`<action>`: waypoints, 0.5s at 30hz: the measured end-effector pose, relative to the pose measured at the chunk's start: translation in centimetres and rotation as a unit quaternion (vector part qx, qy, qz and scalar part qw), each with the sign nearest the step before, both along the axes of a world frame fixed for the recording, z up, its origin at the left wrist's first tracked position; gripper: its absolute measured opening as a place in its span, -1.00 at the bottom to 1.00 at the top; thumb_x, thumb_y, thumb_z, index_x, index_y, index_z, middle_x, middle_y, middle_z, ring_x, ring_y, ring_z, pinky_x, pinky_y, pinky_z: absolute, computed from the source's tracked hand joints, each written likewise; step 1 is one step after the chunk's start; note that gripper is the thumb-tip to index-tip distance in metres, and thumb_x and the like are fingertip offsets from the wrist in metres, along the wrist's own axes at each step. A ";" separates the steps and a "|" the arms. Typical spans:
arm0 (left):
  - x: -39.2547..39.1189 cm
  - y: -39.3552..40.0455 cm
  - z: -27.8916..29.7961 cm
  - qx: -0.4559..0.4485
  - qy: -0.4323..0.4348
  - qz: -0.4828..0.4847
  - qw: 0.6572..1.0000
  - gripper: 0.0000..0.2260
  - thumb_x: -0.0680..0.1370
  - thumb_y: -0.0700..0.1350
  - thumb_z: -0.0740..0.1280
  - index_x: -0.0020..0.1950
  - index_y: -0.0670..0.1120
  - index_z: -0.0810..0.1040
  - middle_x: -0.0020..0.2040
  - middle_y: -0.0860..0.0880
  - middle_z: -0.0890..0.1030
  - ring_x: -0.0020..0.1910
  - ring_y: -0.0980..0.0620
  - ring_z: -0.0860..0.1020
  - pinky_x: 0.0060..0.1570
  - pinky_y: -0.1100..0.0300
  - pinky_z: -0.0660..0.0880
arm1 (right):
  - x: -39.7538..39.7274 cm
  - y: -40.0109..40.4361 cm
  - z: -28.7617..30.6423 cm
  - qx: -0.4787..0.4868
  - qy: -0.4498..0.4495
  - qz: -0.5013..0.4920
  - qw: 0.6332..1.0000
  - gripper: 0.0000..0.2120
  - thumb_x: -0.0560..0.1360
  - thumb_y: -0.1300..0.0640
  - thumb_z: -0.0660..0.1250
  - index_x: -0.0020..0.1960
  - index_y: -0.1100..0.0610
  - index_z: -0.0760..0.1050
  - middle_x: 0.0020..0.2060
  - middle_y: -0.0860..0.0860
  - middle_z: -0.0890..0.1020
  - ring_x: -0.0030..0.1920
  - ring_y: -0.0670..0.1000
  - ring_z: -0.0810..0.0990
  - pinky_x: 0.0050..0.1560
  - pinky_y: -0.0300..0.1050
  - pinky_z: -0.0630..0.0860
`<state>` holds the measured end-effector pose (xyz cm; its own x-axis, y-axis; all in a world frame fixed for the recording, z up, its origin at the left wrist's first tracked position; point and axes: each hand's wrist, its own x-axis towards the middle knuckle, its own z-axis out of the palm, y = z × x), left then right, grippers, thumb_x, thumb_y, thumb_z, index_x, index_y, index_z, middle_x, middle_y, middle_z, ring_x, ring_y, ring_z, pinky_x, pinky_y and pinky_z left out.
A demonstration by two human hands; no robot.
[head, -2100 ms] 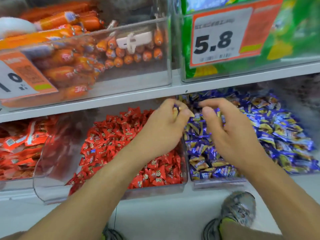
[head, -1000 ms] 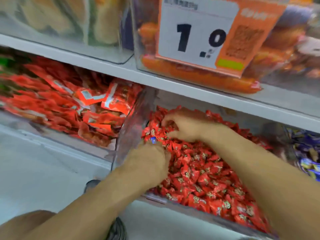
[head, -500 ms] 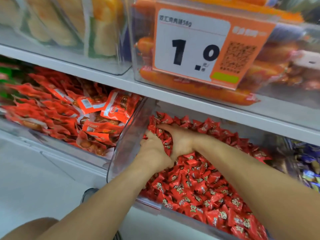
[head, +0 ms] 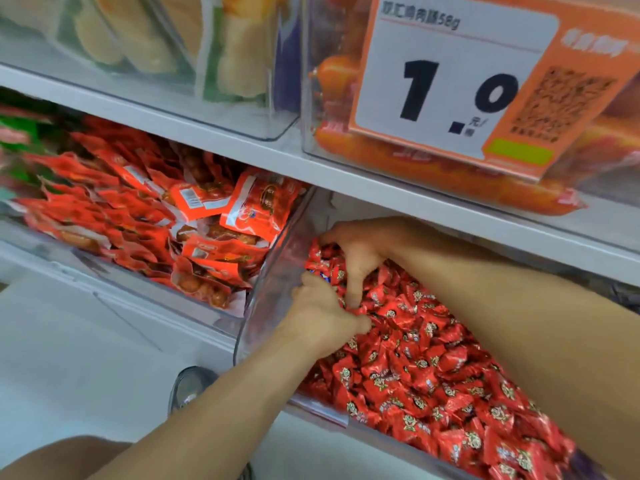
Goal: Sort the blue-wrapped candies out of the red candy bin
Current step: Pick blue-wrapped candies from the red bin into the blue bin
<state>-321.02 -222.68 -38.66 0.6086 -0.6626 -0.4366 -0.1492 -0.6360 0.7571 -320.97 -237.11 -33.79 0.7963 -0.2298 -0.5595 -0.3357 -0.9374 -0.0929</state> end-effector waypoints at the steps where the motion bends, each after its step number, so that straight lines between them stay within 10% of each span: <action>1: -0.1 0.0 0.4 -0.002 0.009 0.010 1.000 0.00 0.04 0.15 0.57 0.38 -0.10 0.24 0.24 -0.09 0.49 0.16 -0.05 0.55 0.19 0.08 0.52 | -0.3 -0.1 -0.3 0.028 -0.001 -0.016 0.999 0.04 0.11 -0.04 0.69 0.49 -0.05 0.28 0.35 -0.04 0.46 0.31 0.04 0.47 0.31 -0.11 0.43; 7: -0.6 0.0 1.3 -0.051 0.021 0.029 0.998 -0.11 0.22 0.00 0.64 0.36 -0.08 0.16 0.26 -0.07 0.46 0.25 -0.05 0.48 0.25 0.07 0.47 | -4.8 -0.4 -0.8 0.307 -0.066 -0.154 0.937 -0.26 0.24 0.44 0.55 0.25 -0.09 0.42 0.11 -0.07 0.62 0.13 -0.05 0.58 0.11 -0.16 0.54; 11: -2.0 0.7 3.4 -0.109 -0.076 -0.054 0.990 -0.31 0.29 -0.01 0.60 0.19 -0.03 0.19 0.17 -0.06 0.45 0.11 -0.01 0.50 -0.01 0.23 0.40 | -8.9 0.7 1.3 0.252 -0.214 -0.168 0.929 -0.12 0.19 0.22 0.65 0.39 -0.10 0.34 0.24 -0.17 0.54 0.25 -0.17 0.50 0.31 -0.21 0.41; 15: -4.0 1.4 5.0 -0.187 -0.146 -0.180 0.955 -0.26 0.28 0.06 0.59 0.30 0.07 0.22 0.20 0.05 0.43 0.18 0.07 0.47 0.15 0.11 0.47 | -15.9 2.4 4.0 0.194 -0.311 -0.199 0.909 -0.19 0.23 0.04 0.67 0.30 -0.26 0.29 0.13 -0.37 0.50 0.14 -0.42 0.47 0.10 -0.54 0.35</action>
